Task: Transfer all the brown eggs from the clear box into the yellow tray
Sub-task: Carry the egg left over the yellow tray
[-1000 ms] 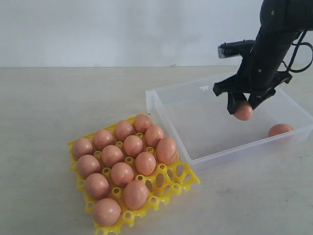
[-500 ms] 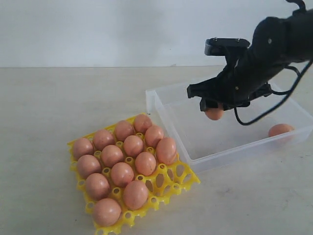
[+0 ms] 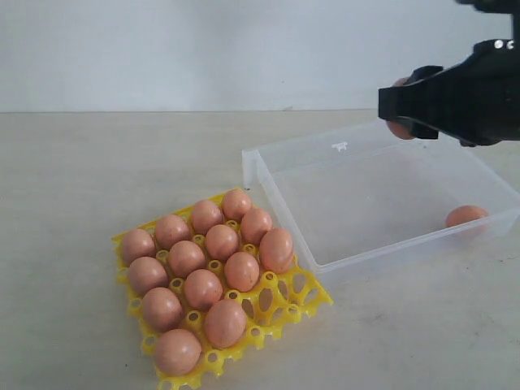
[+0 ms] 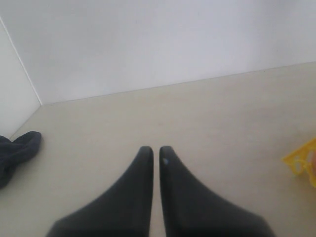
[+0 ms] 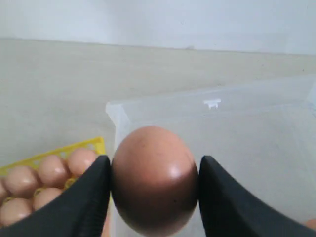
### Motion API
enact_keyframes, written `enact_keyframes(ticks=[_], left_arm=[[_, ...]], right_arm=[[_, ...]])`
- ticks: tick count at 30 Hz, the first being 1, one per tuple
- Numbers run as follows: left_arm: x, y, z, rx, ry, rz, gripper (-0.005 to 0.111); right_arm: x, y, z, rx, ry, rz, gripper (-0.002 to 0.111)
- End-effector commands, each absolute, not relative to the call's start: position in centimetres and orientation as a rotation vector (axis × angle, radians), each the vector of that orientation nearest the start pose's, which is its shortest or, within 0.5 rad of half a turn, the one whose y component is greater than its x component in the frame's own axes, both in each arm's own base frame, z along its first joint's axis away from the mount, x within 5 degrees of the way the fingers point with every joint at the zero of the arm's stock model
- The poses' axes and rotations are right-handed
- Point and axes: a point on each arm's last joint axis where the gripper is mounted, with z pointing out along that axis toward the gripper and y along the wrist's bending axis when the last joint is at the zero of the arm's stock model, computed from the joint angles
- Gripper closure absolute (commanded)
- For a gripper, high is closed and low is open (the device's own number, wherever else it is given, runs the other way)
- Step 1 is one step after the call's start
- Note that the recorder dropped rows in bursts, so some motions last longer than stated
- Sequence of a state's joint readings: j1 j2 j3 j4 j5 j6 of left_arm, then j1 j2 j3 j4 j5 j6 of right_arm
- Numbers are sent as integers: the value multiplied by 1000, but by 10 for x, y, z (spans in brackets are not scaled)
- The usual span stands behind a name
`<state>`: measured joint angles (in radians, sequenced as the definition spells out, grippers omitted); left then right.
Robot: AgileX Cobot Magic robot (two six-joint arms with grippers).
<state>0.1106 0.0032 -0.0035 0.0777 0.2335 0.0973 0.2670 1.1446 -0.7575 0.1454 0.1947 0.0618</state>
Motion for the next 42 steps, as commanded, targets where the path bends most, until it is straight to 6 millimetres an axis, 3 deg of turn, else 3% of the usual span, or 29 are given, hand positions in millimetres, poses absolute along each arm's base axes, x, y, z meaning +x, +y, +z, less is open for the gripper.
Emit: enact_keyframes(ticks=[1, 5, 10, 17, 21, 24, 28, 37, 42], left_arm=[[55, 7, 192, 40, 1719, 218, 103], [55, 7, 192, 40, 1719, 218, 103], [55, 7, 192, 40, 1719, 218, 103], [55, 7, 192, 40, 1719, 218, 103], [55, 7, 192, 40, 1719, 218, 103], [55, 7, 192, 40, 1719, 218, 103], [55, 7, 192, 40, 1719, 218, 103], [55, 7, 192, 40, 1719, 218, 103], [55, 7, 192, 40, 1719, 218, 103]], right_arm=[[190, 69, 311, -67, 1986, 447, 108], [163, 76, 300, -89, 1983, 559, 108], [145, 90, 287, -187, 1958, 638, 108], [129, 116, 296, -401, 1804, 722, 108], [134, 115, 315, -317, 1598, 735, 108], [139, 106, 334, -127, 1401, 787, 108], [139, 98, 348, 59, 1263, 918, 108], [149, 88, 358, 84, 1219, 847, 108], [165, 89, 399, -18, 1170, 744, 108]])
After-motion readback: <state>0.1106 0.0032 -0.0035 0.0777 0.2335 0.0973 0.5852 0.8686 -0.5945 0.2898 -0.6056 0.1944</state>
